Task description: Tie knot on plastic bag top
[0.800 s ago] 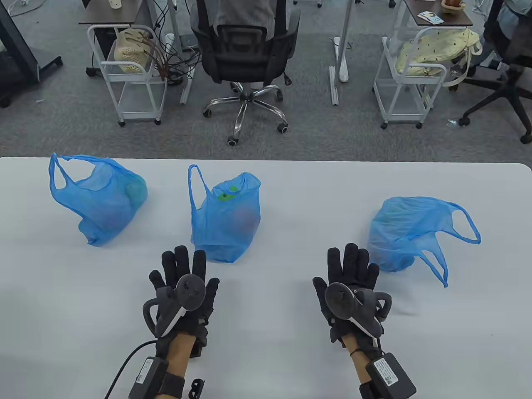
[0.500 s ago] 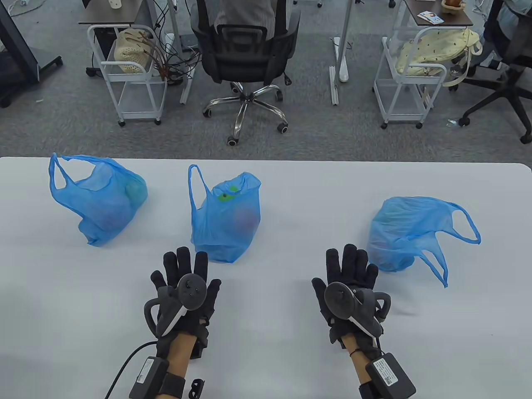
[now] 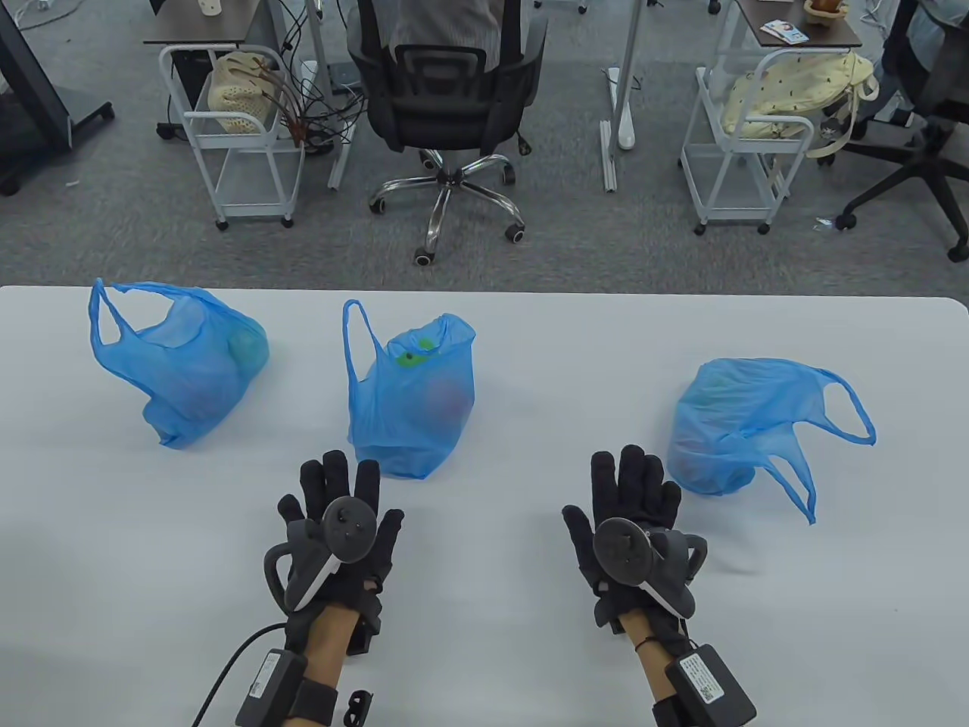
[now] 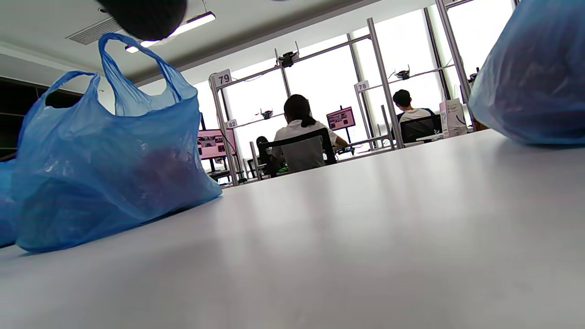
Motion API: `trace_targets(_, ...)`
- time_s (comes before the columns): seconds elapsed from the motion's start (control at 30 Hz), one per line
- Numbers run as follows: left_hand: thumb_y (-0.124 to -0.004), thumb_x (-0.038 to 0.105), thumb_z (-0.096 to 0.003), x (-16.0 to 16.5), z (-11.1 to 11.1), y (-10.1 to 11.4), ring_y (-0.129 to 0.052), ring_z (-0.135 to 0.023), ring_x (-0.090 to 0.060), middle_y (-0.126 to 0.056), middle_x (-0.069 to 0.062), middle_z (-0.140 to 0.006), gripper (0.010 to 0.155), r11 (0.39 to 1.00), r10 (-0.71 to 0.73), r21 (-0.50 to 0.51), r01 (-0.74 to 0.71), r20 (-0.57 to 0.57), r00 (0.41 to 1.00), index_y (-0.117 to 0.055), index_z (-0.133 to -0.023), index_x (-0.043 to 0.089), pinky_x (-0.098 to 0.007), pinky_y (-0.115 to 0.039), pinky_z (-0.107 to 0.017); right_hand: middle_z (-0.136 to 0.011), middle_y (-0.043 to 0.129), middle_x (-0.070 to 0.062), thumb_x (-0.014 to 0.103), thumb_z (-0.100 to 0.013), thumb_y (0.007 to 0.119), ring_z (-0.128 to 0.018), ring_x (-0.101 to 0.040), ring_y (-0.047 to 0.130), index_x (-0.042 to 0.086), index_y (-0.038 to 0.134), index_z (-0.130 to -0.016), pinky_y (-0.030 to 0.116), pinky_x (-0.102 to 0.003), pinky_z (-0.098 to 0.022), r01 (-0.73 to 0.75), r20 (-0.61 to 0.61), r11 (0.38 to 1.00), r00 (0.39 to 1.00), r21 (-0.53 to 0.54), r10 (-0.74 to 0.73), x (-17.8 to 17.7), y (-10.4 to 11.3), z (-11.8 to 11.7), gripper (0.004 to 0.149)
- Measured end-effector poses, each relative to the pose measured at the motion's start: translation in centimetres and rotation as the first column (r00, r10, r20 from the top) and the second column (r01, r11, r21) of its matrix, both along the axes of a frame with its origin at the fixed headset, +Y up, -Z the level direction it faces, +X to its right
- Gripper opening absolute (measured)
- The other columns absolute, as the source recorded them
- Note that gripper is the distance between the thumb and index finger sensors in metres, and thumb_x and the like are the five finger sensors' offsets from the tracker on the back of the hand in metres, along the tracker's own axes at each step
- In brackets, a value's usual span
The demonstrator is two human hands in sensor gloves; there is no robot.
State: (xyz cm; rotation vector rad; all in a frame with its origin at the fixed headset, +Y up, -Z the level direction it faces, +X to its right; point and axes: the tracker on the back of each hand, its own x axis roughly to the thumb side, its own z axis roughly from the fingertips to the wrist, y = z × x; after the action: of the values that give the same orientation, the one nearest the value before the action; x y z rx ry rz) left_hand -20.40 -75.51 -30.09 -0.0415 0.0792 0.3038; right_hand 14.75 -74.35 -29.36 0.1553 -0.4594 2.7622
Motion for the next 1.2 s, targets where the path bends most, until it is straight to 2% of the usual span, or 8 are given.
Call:
trace_targets(0.17, -0.053, 0.063, -0.0502, 0.0, -0.1, -0.2, -0.003, -0.108, -0.035, 0.002, 0.0, -0.118, 0.069, 1.0, 0.022, -0.02, -0.022, 0.005, 1.0, -0.024, -0.109, 0.041, -0.068, -0.012, -0.068, -0.105, 0.035, -0.03, 0.051, -0.051, 0.067, -0.095, -0.058, 0.037, 0.006, 0.034, -0.106, 0.035, -0.072, -0.058, 0.221, 0.001, 0.972, 0.975, 0.08, -0.222, 0.5, 0.5, 0.3, 0.078)
trace_targets(0.23, -0.052, 0.063, -0.0502, 0.1, -0.1, -0.2, -0.003, -0.108, -0.035, 0.002, 0.0, -0.117, 0.07, 0.999, 0.025, -0.023, -0.025, 0.006, 1.0, -0.024, -0.11, 0.04, -0.068, -0.013, -0.068, -0.104, 0.039, -0.03, 0.051, -0.052, 0.066, -0.093, -0.059, 0.04, 0.003, 0.032, -0.105, 0.038, -0.072, -0.057, 0.397, 0.015, 0.91, 0.916, 0.12, -0.402, 1.1, 0.8, 0.6, 0.079)
trace_targets(0.33, -0.052, 0.063, -0.0503, 0.1, -0.1, -0.2, -0.003, -0.108, -0.036, 0.002, 0.0, -0.117, 0.069, 0.999, 0.029, -0.027, -0.029, 0.007, 1.0, -0.024, -0.109, 0.04, -0.068, -0.013, -0.068, -0.101, 0.046, -0.03, 0.048, -0.053, 0.067, -0.09, -0.058, 0.049, 0.002, 0.035, -0.103, 0.043, -0.072, -0.056, 0.669, 0.037, 0.724, 0.73, 0.167, -0.683, 2.2, 0.8, 1.3, 0.076)
trace_targets(0.47, -0.052, 0.063, -0.0504, 0.1, -0.1, -0.3, -0.003, -0.108, -0.036, 0.002, 0.0, -0.117, 0.069, 0.999, 0.041, -0.027, -0.04, 0.008, 0.999, -0.024, -0.109, 0.04, -0.068, -0.014, -0.068, -0.099, 0.044, -0.03, 0.046, -0.054, 0.068, -0.087, -0.058, 0.051, 0.0, 0.03, -0.101, 0.044, -0.071, -0.055, 0.901, 0.109, 0.384, 0.369, 0.201, -0.923, 3.2, 0.0, 2.2, 0.076)
trace_targets(0.57, -0.052, 0.063, -0.0504, 0.1, -0.2, -0.3, -0.004, -0.108, -0.036, 0.002, 0.0, -0.117, 0.07, 0.999, 0.043, -0.03, -0.042, 0.01, 0.999, -0.024, -0.11, 0.039, -0.068, -0.014, -0.069, -0.098, 0.041, -0.031, 0.044, -0.054, 0.069, -0.086, -0.058, 0.05, -0.001, 0.026, -0.1, 0.044, -0.071, -0.055, 0.933, 0.148, 0.266, 0.235, 0.241, -0.961, 3.6, -0.6, 2.6, 0.077)
trace_targets(0.83, -0.053, 0.062, -0.0504, 0.2, -0.1, -0.4, -0.005, -0.108, -0.036, 0.0, -0.001, -0.118, 0.069, 0.998, 0.053, -0.033, -0.052, 0.015, 0.998, -0.026, -0.11, 0.038, -0.068, -0.014, -0.069, -0.093, 0.045, -0.032, 0.041, -0.053, 0.074, -0.08, -0.057, 0.055, -0.005, 0.029, -0.097, 0.051, -0.068, -0.05, 0.91, 0.271, 0.197, 0.099, 0.364, -0.957, 5.9, -2.1, 2.7, 0.078)
trace_targets(0.9, -0.053, 0.062, -0.0504, 0.3, -0.1, -0.5, -0.005, -0.108, -0.036, 0.0, -0.001, -0.118, 0.069, 0.998, 0.048, -0.038, -0.048, 0.017, 0.999, -0.026, -0.11, 0.038, -0.068, -0.015, -0.069, -0.093, 0.043, -0.032, 0.042, -0.053, 0.074, -0.08, -0.058, 0.053, -0.005, 0.027, -0.097, 0.049, -0.068, -0.05, 0.888, 0.291, 0.252, 0.143, 0.385, -0.946, 6.6, -2.3, 2.6, 0.079)
trace_targets(1.2, -0.052, 0.062, -0.0507, 0.5, -0.1, -0.7, -0.005, -0.108, -0.036, 0.0, -0.001, -0.118, 0.069, 0.995, 0.076, -0.064, -0.074, 0.029, 0.997, -0.027, -0.11, 0.038, -0.068, -0.015, -0.069, -0.099, 0.034, -0.035, 0.043, -0.053, 0.078, -0.088, -0.064, 0.036, -0.006, 0.027, -0.1, 0.037, -0.072, -0.055, 0.885, 0.326, 0.317, 0.206, 0.34, -0.923, 9.5, -2.4, 0.9, 0.086)
